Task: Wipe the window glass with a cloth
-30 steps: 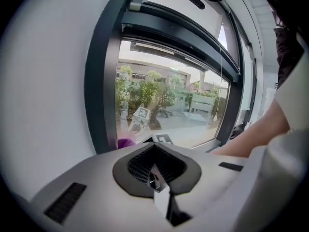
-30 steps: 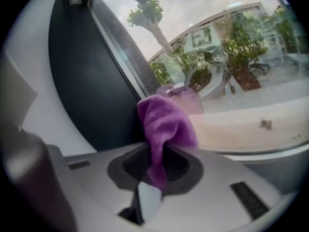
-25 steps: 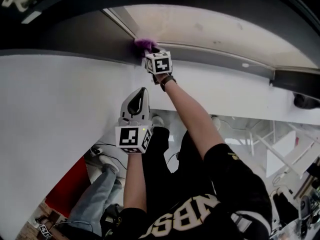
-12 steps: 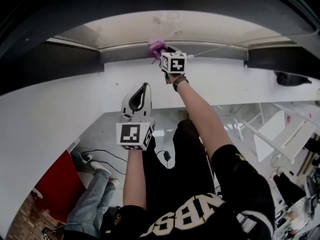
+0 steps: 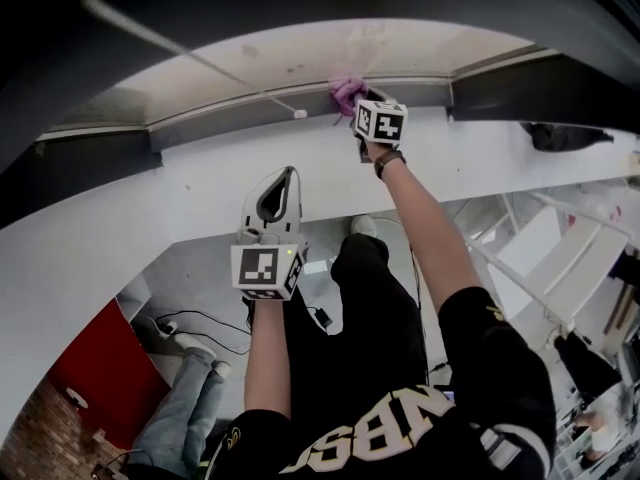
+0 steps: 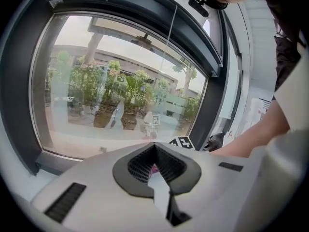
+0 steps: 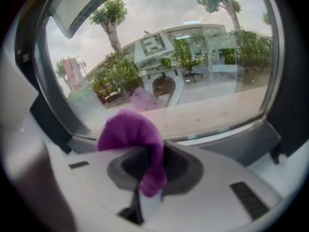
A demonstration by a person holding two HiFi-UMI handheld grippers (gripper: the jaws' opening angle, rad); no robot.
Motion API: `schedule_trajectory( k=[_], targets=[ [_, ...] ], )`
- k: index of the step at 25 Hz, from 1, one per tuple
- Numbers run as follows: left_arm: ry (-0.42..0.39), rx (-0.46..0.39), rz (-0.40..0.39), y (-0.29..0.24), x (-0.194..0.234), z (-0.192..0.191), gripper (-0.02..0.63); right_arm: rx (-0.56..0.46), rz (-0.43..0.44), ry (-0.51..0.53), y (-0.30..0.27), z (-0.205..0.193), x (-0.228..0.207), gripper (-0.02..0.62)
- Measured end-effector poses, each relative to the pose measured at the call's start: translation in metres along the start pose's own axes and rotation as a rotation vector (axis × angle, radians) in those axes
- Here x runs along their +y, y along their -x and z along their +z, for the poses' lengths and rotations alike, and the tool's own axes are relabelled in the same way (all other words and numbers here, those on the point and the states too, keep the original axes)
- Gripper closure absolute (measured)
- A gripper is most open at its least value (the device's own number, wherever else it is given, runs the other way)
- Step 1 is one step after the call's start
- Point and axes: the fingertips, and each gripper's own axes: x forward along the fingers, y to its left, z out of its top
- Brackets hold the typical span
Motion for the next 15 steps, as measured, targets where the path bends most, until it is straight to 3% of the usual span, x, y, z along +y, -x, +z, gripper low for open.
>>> schedule_trajectory(
  k=[4,10,15],
  targets=[
    [-0.004,0.007,-0.027,-0.025,-0.033,-0.001,0.588,-0.022,-0.065,-0.129,0.018,0.006,-0.07,0.523],
    [-0.011,0.012,-0.069,-0.057,-0.073,0.0,0.588,-0.095,-0.269,-0.434,0.053,0.007,-0.189,0.523],
    [-0.03,0.021,-0.059,-0.064,-0.087,0.0,0.588,-0.11,-0.297,-0.479,0.067,0.013,-0.216,0.523]
  ],
)
